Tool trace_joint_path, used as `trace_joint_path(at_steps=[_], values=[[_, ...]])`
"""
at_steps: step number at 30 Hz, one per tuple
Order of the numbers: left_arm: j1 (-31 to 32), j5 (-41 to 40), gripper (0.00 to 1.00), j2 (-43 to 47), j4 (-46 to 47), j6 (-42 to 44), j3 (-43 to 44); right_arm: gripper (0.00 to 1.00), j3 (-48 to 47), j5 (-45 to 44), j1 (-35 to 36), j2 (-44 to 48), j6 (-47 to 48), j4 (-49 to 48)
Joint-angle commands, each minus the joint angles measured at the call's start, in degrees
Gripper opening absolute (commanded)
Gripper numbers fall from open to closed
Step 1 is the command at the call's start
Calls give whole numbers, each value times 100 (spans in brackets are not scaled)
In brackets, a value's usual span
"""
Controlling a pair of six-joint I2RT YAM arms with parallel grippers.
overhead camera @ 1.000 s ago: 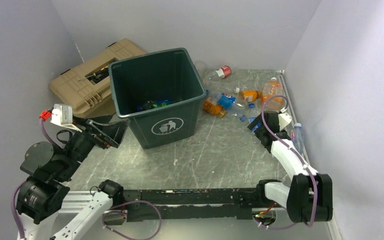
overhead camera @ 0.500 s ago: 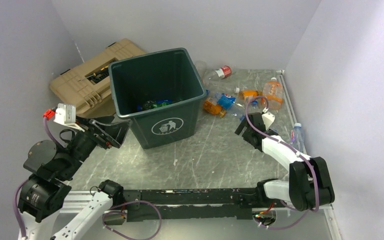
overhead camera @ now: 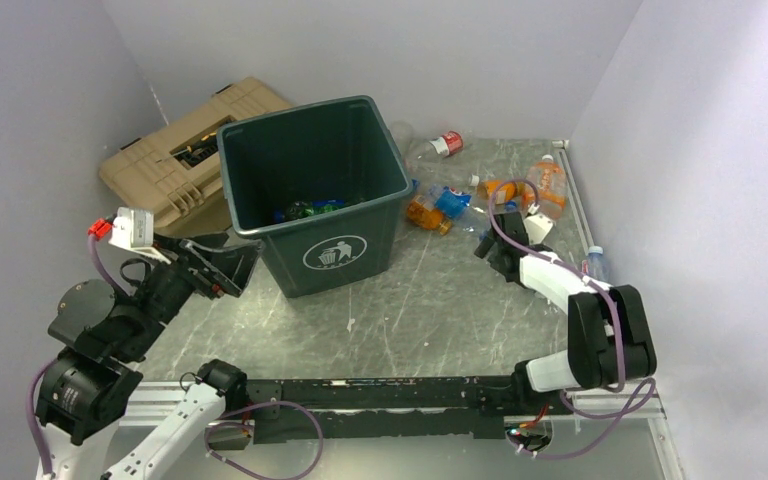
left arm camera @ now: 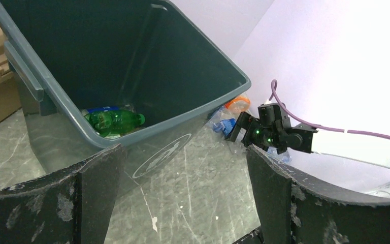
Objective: Put the plastic bottles in the bin
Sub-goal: Pick up the plastic bottle at the center of the board.
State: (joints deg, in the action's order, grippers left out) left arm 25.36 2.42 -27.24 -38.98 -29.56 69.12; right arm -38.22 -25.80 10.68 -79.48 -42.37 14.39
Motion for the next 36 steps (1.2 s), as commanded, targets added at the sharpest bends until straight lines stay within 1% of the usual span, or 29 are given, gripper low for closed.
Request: trace_joint_path(at_steps=[1, 7, 9, 16, 20, 25, 32, 36], values=[[12, -138, 94, 44, -84, 114, 123, 98, -272, -210, -115, -225, 191, -246], [12, -181, 94, 143, -216, 132, 153, 92, -299, -27, -162, -631, 338, -499], [12, -221, 94, 149, -261, 151, 205, 89, -243, 51, -163, -640, 358, -616], [12, -84, 94, 142, -149, 38, 126, 63, 23, 163, -154, -310, 503, -836], [12, -23, 94, 123, -108, -42, 93, 53, 139, 211, -137, -119, 530, -808], [12, -21, 93, 97, -83, -68, 102, 49, 224, 224, 4, 558, 351, -394], [12, -145, 94, -88, -48, 121, 176, 46, 225, -225, 748, 1929, 206, 504], [12, -111, 94, -288, 5, 217, 312, 44, 335, -465, 1306, 2829, 47, 1015]])
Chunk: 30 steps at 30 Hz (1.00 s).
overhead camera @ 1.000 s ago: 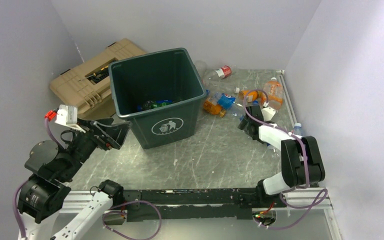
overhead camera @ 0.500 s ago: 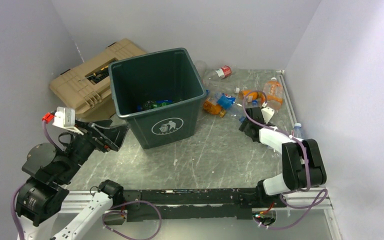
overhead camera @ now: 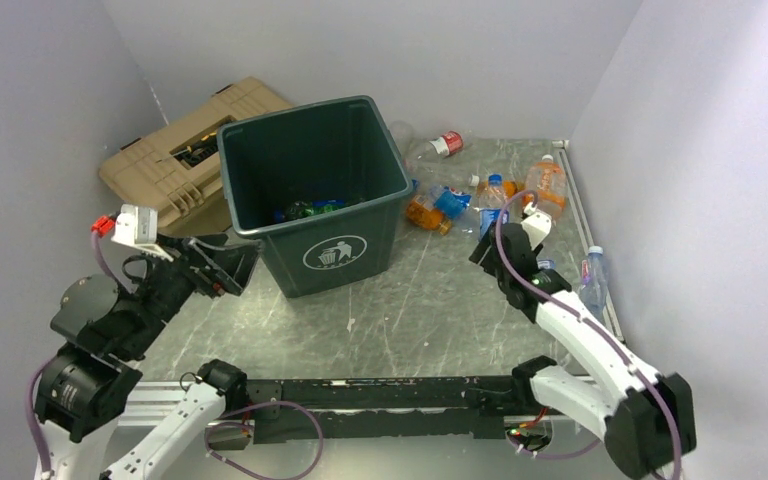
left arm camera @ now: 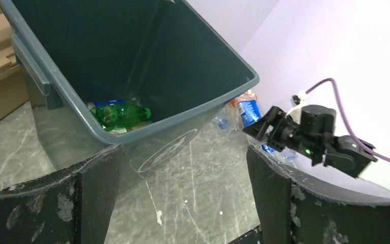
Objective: Put the plastic bottles in the bin
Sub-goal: Pick up the plastic bottle at the center of the board.
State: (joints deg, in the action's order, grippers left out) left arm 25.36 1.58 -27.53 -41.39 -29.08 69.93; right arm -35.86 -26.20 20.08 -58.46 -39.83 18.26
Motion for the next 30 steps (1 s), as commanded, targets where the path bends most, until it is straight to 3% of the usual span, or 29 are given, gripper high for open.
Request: trace_joint_path(at_steps=[1, 6, 12, 15, 18, 24, 30], values=[[12, -8, 94, -304, 279, 185, 244, 43, 171, -452, 455, 1035, -209, 687], [12, 92, 93, -564, 556, 186, 268, 40, 174, -43, 660, 2797, -37, 758], [12, 176, 92, -1081, 794, 209, 475, 38, -675, 1862, 690, 3323, 816, 417], [8, 303, 93, -1303, 1012, 238, 585, 39, -789, 3179, 690, 3549, 944, -262], [12, 769, 98, -1314, 1716, 382, 376, 40, -387, 4498, 691, 3984, 648, -1843], [12, 2051, 99, -1056, 3978, 22, -384, 40, -457, 6045, 691, 3551, -205, -3692], [12, 3332, 99, -2054, 5246, -996, 327, 41, -483, 6371, 722, 3036, -496, -4526]])
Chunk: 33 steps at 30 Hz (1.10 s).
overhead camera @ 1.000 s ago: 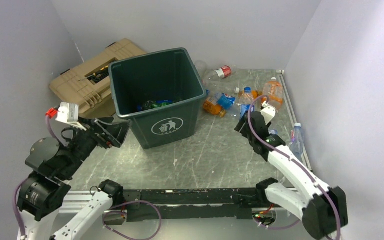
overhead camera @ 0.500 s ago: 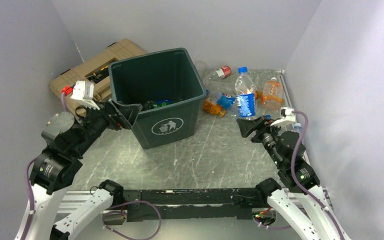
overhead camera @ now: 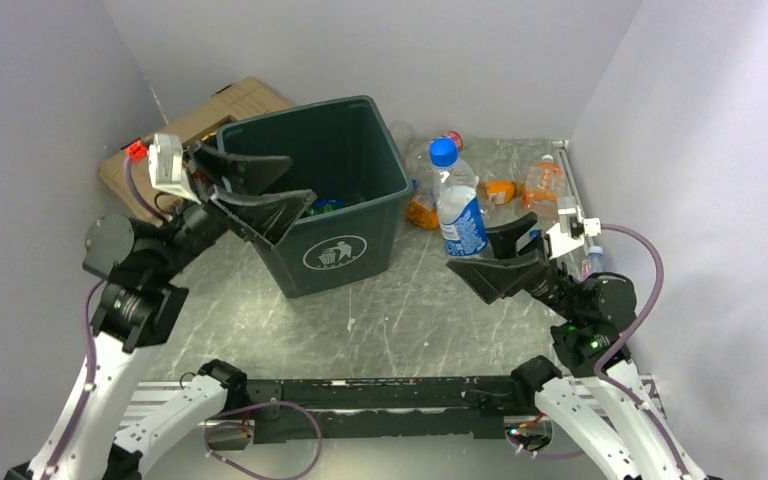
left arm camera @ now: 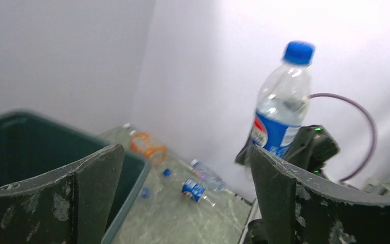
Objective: Put the plastic bottles in the bin
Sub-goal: Pick up the plastic bottle at the center of the board.
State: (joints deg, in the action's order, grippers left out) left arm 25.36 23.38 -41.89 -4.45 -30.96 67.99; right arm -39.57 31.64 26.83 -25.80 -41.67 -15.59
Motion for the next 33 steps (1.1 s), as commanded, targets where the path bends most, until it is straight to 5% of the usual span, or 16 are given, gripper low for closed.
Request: trace_joint_path(at_steps=[1, 10, 15, 33], values=[[12, 1325, 99, -792, 1783, -1049, 640, 41, -90, 585, 69, -318, -329, -1237], [72, 2035, 98, -2030, 2210, -1926, 1450, 40, -304, 168, 796, -1088, 21, -1242], [270, 1800, 99, -1894, 2100, -1580, 1229, 39, -618, -782, 1628, -1404, 988, -425], [442, 1690, 91, -1236, 1549, -1114, 1030, 39, -985, -1725, 2786, -2339, 1363, -525]])
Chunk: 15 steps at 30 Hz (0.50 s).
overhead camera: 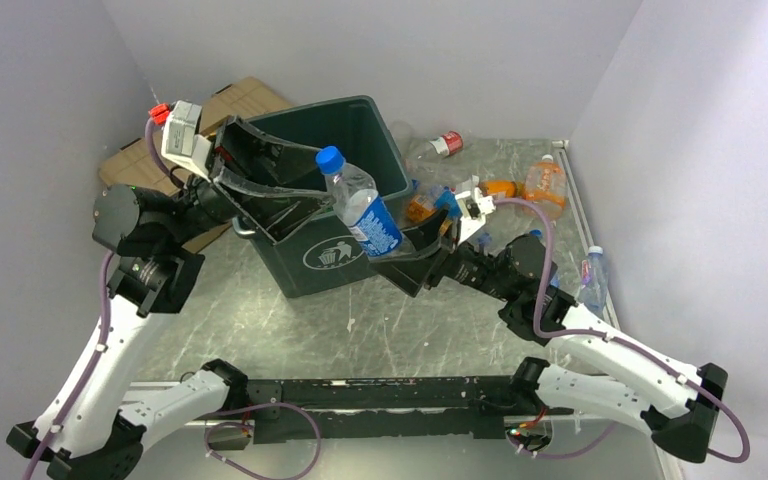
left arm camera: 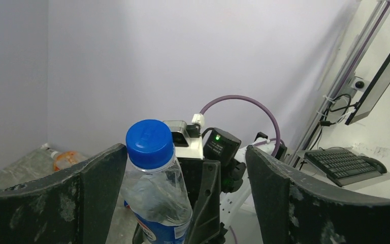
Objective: Put the plastic bottles in the bin
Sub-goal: Pick up the plastic bottle at the center of the board.
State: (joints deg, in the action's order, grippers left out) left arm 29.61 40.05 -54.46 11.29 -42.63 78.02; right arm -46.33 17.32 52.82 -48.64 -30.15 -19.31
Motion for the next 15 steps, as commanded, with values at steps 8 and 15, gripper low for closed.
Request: trace_joint_path(at_steps=[8, 15], values=[[19, -6, 66, -5, 5, -142, -138, 39, -575, -919, 780, -240, 703, 264], [19, 13, 25, -19, -138, -31, -107, 39, -516, -1355, 1040, -282, 970, 363]])
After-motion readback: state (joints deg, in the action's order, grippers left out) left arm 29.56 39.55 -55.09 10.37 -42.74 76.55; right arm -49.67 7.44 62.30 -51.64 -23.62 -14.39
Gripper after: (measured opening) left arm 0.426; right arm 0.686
